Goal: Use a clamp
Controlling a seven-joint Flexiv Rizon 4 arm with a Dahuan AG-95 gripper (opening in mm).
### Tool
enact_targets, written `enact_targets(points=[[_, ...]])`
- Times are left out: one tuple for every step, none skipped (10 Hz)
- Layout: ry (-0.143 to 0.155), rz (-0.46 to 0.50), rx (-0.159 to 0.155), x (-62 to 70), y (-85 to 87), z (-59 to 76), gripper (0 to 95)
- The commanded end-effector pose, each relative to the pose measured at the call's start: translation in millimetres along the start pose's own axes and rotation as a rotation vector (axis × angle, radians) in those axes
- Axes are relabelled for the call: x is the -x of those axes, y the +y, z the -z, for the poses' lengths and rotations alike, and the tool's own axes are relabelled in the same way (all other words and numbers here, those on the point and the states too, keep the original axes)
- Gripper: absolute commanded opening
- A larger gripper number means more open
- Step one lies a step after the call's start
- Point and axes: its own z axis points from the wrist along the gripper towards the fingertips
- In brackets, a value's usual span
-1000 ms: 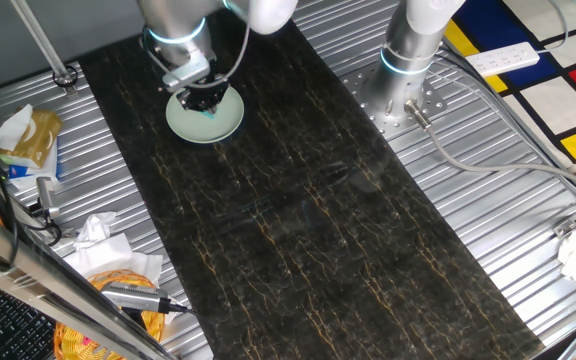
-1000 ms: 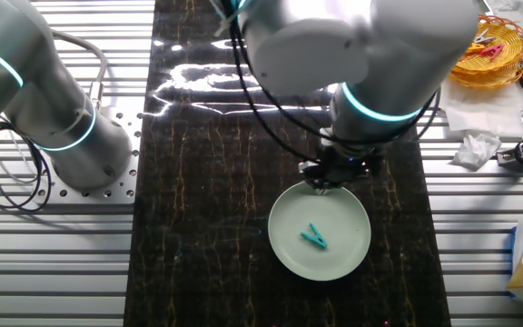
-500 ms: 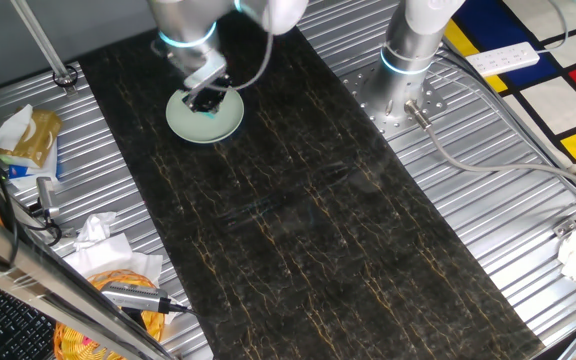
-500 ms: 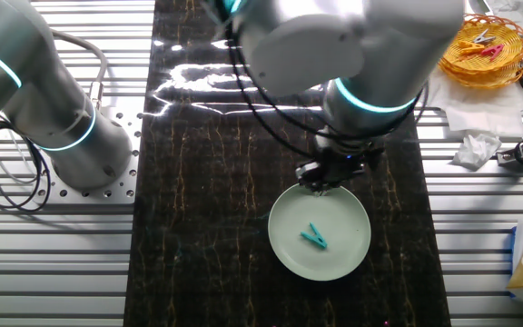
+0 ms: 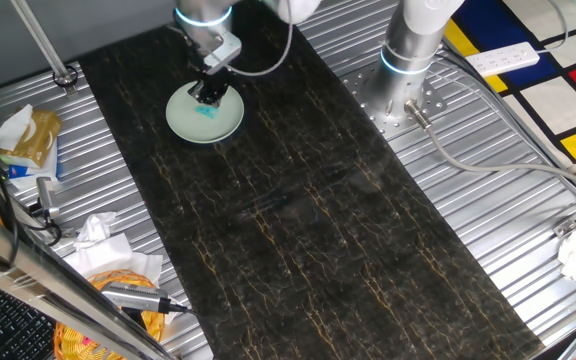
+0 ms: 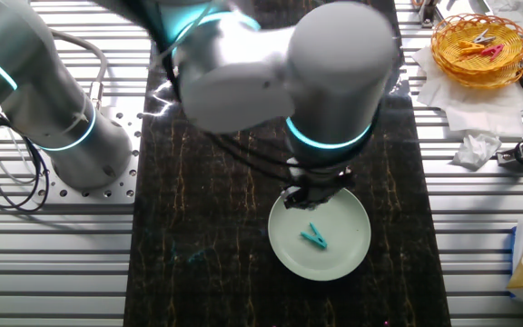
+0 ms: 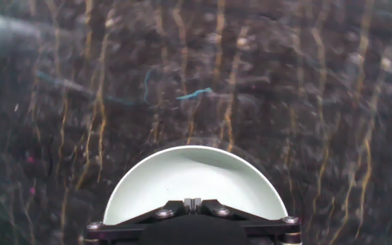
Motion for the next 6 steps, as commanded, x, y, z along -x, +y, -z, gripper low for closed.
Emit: enact_targets(points=[[0.062,-0.034,0.018,-9.7,-0.1,-8.2,0.0],[0.064,-0.02,0.015,-16.8,-2.7,-11.0,0.0],[0.06,-0.006,0.014,-22.8,-5.9,-12.6,0.0],[0.055,0.005,0.013,-31.4,-10.0,-13.4,0.0],[0.051,-0.018,0.011,-36.4,-11.8,-14.2,0.0],[0.048,-0.018,0.015,-36.0,-11.7,-17.3,0.0]])
